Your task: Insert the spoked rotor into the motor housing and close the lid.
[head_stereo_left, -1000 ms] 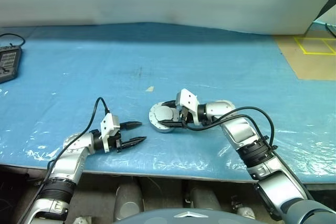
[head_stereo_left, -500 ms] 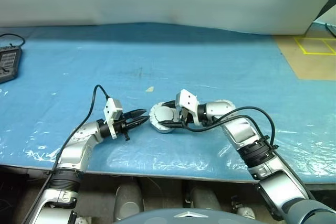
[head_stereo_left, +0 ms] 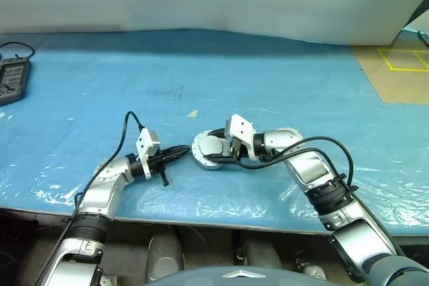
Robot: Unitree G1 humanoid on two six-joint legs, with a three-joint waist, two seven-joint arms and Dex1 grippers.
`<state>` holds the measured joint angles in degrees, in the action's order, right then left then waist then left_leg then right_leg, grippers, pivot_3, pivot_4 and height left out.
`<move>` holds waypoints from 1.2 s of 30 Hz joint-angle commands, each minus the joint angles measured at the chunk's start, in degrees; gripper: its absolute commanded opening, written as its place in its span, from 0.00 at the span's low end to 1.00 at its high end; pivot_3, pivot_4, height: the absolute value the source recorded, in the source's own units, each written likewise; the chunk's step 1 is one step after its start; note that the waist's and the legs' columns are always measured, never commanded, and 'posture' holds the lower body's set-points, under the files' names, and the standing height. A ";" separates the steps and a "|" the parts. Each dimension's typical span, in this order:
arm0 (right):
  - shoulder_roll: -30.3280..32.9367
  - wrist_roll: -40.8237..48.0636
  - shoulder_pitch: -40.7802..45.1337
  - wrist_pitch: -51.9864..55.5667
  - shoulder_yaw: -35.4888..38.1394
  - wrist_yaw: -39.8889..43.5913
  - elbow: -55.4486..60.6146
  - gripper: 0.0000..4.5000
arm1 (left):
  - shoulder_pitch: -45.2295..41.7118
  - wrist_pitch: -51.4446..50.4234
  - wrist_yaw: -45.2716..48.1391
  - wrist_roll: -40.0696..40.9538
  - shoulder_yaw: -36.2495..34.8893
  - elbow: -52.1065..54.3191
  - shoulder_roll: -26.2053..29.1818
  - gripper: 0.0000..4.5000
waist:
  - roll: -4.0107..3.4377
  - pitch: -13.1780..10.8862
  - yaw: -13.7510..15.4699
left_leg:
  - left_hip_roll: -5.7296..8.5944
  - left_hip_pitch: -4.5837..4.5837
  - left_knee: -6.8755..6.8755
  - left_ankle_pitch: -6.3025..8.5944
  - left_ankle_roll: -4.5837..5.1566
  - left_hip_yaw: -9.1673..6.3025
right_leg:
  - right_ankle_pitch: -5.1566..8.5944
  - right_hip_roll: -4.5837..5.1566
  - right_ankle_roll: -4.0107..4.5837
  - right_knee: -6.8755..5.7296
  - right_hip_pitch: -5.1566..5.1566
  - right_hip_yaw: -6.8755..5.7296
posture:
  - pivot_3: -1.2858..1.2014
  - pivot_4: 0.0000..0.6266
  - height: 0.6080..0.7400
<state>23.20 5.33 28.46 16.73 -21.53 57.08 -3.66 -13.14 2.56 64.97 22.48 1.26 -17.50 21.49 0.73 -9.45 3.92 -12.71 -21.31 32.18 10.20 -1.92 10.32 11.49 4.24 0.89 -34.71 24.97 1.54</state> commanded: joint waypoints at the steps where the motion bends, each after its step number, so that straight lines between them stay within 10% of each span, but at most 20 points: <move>1: 1.31 -2.12 -1.26 1.25 -1.05 -0.40 -0.88 0.66 | -0.76 0.24 0.99 1.38 -1.18 0.55 -0.12 0.00 | 0.00 0.00 0.01 | 0.00 0.00 0.00 0.00 0.00 0.00 | 0.00 0.00 0.00 0.00 0.00 0.00 | 0.52 0.24 1.00; 32: 1.43 -1.81 -1.55 1.59 -1.39 -0.21 -1.00 0.66 | -2.12 2.06 1.28 -7.99 6.59 0.33 2.07 0.00 | -0.04 0.11 0.12 | 0.05 0.10 -0.01 0.01 0.00 -0.03 | 0.15 0.05 -0.26 0.04 -0.17 0.00 | 0.52 0.24 1.00; 36: 2.15 -1.34 -1.87 0.65 -1.31 1.11 0.28 0.96 | -2.08 1.64 0.85 -8.31 6.98 1.19 2.04 0.00 | -0.05 0.11 0.16 | 0.05 0.10 -0.01 0.01 0.00 -0.03 | 0.20 0.06 -0.33 0.05 -0.18 0.00 | 0.52 0.24 1.00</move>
<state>24.41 5.17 28.06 16.83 -21.93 57.67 -3.03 -16.52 5.55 65.72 16.24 5.79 -16.69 23.39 0.69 -9.34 4.08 -12.66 -21.21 32.16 10.21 -1.92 10.29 11.69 4.30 0.55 -34.65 24.78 1.54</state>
